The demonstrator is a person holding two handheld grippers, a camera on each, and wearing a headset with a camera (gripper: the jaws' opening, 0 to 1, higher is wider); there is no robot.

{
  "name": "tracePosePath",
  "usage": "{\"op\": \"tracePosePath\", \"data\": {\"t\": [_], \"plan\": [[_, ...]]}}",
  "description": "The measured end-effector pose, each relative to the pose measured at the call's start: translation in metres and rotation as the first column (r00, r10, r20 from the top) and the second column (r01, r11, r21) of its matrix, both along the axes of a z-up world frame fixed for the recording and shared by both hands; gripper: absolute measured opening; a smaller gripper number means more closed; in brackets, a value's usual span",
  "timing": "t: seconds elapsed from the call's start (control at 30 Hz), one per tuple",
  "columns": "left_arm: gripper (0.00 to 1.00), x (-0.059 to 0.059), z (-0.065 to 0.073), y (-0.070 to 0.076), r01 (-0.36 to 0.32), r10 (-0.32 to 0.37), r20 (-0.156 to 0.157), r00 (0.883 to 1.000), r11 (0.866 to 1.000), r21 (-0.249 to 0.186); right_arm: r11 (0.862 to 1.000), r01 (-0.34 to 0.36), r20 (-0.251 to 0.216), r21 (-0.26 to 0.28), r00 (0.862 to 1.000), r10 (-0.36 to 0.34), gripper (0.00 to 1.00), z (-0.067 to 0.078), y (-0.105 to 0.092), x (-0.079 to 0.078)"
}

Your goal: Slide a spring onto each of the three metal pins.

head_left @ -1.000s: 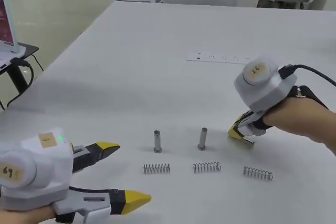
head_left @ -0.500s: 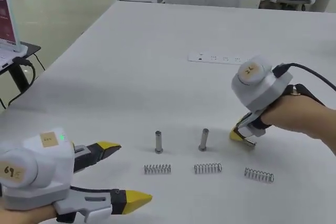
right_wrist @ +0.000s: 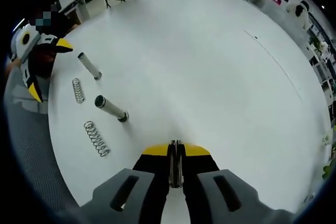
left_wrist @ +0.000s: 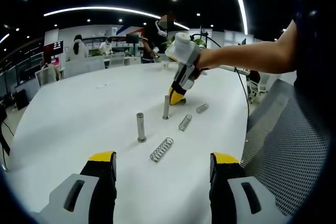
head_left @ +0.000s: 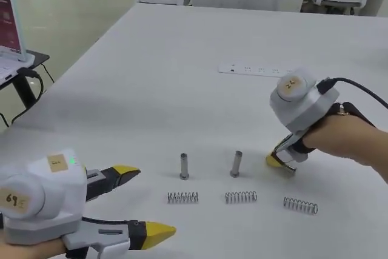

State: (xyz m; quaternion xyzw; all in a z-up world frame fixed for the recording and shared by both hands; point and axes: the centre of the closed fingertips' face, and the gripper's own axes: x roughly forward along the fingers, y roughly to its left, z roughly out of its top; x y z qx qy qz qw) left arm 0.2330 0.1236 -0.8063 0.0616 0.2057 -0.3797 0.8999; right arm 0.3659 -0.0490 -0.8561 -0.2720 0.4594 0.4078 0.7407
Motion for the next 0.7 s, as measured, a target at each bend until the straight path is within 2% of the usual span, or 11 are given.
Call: {"op": "tracePosePath", "data": {"t": [0.53,0.7], "plan": [[0.68,-0.002,-0.001,-0.003,0.016,-0.016,-0.001,1.0,1.0,0.011,0.996,0.03,0.107,0.09,0.993,-0.04,0.05,0.036,-0.008,-0.008],[0.68,-0.002,-0.001,-0.003,0.018,-0.018,0.002,1.0,1.0,0.012,0.993,0.049,0.117,0.111,0.991,-0.062,0.05,0.039,-0.014,-0.009]]}}
